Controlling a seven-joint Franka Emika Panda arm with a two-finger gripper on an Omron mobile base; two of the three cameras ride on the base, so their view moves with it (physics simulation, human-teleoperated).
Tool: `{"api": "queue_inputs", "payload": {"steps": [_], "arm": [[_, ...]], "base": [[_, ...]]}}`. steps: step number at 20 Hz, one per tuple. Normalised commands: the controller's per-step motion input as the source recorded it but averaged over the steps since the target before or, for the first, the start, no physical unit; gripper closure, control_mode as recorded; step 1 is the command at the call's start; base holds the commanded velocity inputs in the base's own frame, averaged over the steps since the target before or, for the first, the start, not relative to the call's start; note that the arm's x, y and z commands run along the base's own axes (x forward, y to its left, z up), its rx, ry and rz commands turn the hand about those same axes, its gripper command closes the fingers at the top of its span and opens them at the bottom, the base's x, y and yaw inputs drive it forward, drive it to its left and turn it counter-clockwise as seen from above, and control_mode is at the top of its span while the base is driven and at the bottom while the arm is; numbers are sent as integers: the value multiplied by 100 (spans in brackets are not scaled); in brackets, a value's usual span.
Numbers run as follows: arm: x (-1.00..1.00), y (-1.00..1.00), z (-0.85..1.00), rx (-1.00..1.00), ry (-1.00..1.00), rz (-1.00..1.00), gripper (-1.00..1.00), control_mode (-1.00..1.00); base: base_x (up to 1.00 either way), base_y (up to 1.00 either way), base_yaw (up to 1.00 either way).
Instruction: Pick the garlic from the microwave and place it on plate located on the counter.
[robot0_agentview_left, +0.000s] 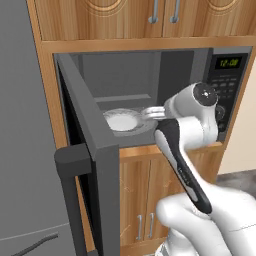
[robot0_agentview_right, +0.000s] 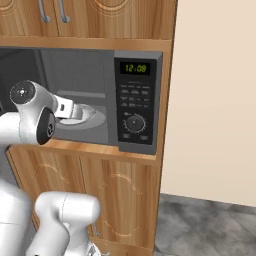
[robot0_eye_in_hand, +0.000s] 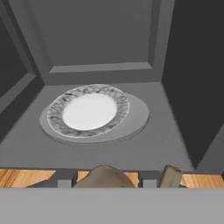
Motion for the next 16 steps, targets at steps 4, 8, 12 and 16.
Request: {"api": "queue_inputs", "payload": {"steps": [4,8,12,16], "arm": [[-100,-35,12,-7,4,0,100,-100],[-100,-7,7,-14,12,0,100,-100],[-97,-5,20,-9,15,0,100,-100],[-63,-36,23,0,5,0,100,-100]], "base": [[0,0,0],[0,0,0],[0,0,0],[0,0,0]]}}
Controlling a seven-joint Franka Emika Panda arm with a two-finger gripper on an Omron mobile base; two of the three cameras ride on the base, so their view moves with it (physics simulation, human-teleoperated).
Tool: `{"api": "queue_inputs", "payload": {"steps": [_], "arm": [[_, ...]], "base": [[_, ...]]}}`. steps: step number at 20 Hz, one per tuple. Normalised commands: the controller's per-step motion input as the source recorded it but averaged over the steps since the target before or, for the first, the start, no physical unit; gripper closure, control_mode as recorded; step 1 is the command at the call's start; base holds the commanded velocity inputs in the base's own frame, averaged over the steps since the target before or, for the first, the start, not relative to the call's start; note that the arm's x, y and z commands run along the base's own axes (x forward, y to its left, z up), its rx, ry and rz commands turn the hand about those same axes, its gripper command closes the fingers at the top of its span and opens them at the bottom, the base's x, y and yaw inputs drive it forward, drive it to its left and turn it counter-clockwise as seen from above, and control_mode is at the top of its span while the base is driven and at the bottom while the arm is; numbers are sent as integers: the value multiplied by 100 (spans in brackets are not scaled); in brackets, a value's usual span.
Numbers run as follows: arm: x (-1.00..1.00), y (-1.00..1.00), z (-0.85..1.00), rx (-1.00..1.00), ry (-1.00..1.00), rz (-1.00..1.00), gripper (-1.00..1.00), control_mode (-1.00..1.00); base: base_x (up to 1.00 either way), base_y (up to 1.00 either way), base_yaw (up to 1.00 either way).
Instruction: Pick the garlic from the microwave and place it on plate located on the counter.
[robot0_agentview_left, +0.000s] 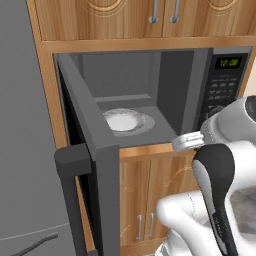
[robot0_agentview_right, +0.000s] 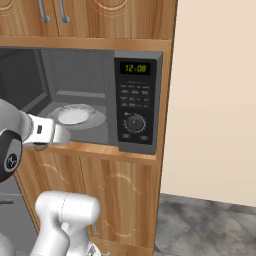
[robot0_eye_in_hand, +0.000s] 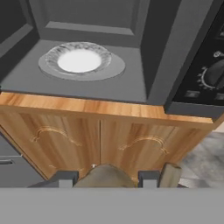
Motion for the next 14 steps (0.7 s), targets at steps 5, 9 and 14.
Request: {"api": "queue_inputs", "payload": {"steps": [5,9,14], "arm": [[-34,-15,2,0,4,0,100,-100],[-18,-4,0,0,1,-2,100,100],[0,0,0,0,0,0,100,100]], "base": [[0,0,0],[-23,-27,-3],[-99,-98,8]]}}
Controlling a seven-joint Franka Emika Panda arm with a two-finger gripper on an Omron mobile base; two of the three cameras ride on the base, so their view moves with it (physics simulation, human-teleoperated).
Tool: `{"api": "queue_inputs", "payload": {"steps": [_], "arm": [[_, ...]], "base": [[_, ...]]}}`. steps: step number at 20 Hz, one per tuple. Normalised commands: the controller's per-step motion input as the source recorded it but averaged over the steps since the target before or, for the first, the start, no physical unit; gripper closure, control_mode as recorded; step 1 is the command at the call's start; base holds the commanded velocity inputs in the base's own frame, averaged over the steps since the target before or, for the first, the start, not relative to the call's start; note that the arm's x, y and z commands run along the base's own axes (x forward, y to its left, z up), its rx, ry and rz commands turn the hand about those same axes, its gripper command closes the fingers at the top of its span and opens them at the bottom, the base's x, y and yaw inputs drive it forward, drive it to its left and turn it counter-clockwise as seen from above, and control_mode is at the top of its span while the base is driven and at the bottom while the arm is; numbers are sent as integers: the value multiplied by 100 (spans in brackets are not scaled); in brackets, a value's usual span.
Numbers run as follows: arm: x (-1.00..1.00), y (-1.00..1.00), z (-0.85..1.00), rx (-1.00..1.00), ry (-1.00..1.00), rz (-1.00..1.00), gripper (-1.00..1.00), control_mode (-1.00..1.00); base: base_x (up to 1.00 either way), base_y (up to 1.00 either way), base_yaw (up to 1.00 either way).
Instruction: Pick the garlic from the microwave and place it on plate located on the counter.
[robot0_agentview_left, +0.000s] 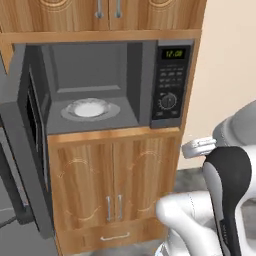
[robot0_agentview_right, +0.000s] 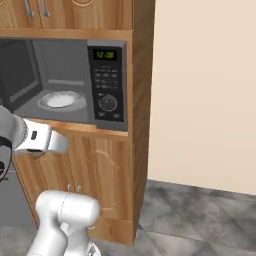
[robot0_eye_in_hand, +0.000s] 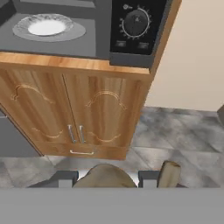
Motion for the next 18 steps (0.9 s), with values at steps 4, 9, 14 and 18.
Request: {"api": "queue_inputs", "payload": {"steps": [4,9,14,18], "arm": [[0,0,0,0,0,0,100,100],[0,0,0,0,0,0,100,100],[0,0,0,0,0,0,100,100],[0,0,0,0,0,0,100,100]], "base": [[-97,-27,76],[-44,-1,100],[-16,1,100],[2,18,96]]}}
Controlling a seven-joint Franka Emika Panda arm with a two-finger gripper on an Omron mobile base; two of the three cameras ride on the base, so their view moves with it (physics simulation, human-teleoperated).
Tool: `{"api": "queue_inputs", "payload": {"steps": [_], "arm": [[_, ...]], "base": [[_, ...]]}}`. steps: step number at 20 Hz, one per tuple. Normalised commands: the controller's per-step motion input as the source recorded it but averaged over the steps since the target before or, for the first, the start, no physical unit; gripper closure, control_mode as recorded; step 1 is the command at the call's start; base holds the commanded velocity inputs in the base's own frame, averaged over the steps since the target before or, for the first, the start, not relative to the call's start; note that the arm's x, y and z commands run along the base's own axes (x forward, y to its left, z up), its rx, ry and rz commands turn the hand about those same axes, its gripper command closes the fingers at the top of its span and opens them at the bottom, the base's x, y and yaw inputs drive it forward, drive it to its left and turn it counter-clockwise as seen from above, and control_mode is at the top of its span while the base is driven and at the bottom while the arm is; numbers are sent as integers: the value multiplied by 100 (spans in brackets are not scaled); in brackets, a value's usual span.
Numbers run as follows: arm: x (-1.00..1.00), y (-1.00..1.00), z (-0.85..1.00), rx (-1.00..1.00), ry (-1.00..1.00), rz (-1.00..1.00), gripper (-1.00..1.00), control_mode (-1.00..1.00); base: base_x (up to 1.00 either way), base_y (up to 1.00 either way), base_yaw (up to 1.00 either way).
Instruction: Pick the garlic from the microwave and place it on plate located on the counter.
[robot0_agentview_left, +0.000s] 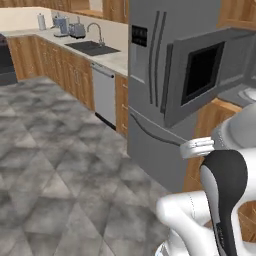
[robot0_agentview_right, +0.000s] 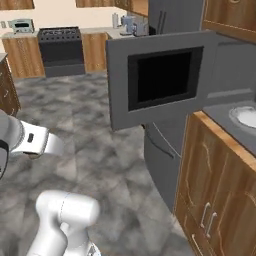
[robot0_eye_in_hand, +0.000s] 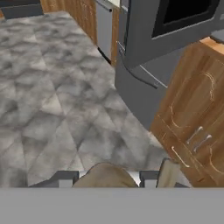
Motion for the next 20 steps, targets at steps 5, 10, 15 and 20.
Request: {"api": "queue_inputs", "payload": {"steps": [5,10,15,20], "arm": [[0,0,0,0,0,0,100,100],[0,0,0,0,0,0,100,100],[0,0,0,0,0,0,100,100],[0,0,0,0,0,0,100,100]], "base": [[83,30,63],[100,67,24],[100,61,3],[100,18,0]]}}
